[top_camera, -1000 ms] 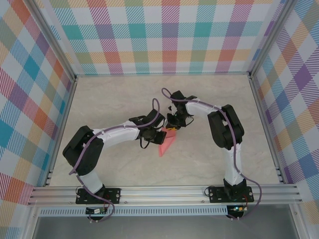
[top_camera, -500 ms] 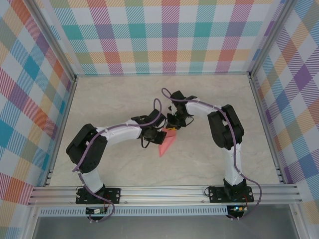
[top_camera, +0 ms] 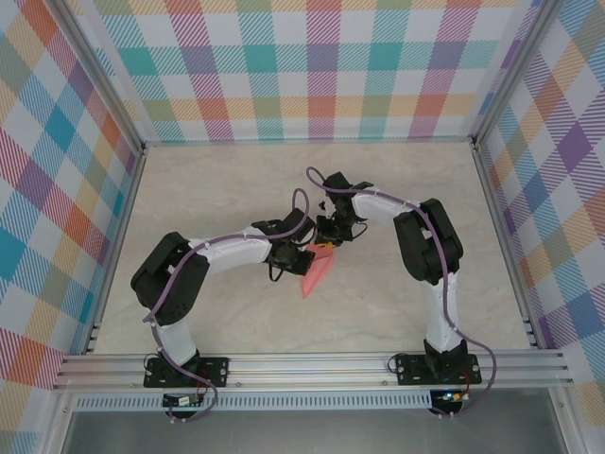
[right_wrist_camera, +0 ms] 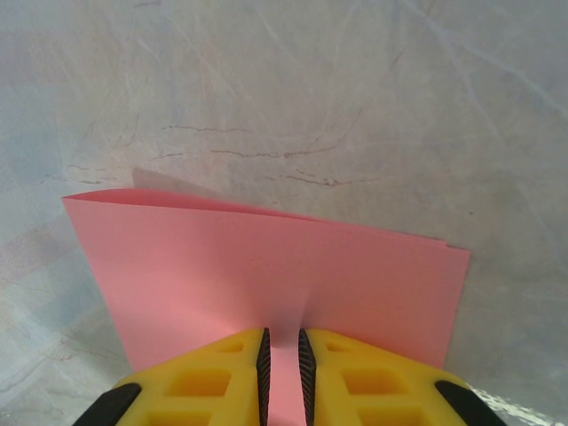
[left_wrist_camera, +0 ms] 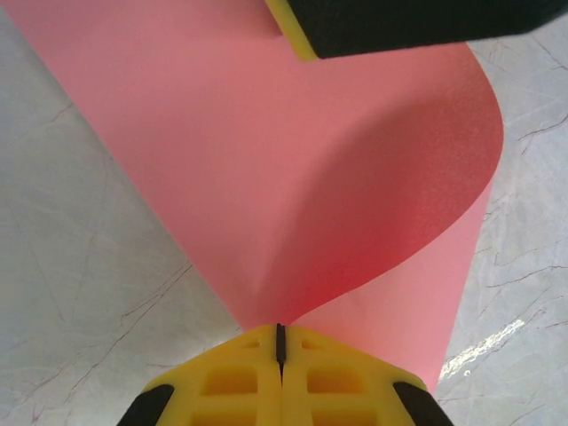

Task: Fold a paper plane with a square sheet of paper (pick it up from the middle)
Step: Third fold the triangle at the center of the table.

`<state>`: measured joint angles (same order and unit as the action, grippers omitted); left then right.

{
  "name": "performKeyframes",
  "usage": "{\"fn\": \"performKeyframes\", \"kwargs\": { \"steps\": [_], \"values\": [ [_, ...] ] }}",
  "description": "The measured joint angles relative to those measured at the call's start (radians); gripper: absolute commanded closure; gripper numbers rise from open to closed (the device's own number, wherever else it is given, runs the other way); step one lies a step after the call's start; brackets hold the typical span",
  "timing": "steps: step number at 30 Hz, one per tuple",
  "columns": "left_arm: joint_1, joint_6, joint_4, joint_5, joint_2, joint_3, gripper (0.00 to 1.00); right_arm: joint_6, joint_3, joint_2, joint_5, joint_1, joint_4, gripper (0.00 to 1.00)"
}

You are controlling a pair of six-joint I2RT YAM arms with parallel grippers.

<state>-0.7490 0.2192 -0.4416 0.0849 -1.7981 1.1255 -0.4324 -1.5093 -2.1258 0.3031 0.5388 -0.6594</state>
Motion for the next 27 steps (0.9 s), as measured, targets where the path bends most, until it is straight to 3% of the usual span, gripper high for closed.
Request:
{"fn": "performKeyframes", "kwargs": {
  "steps": [27],
  "values": [
    [0.012, 0.000, 0.006, 0.000, -0.021, 0.024, 1.00, -0.004, 0.001, 0.000, 0.000, 0.000, 0.002, 0.80]
  ]
}}
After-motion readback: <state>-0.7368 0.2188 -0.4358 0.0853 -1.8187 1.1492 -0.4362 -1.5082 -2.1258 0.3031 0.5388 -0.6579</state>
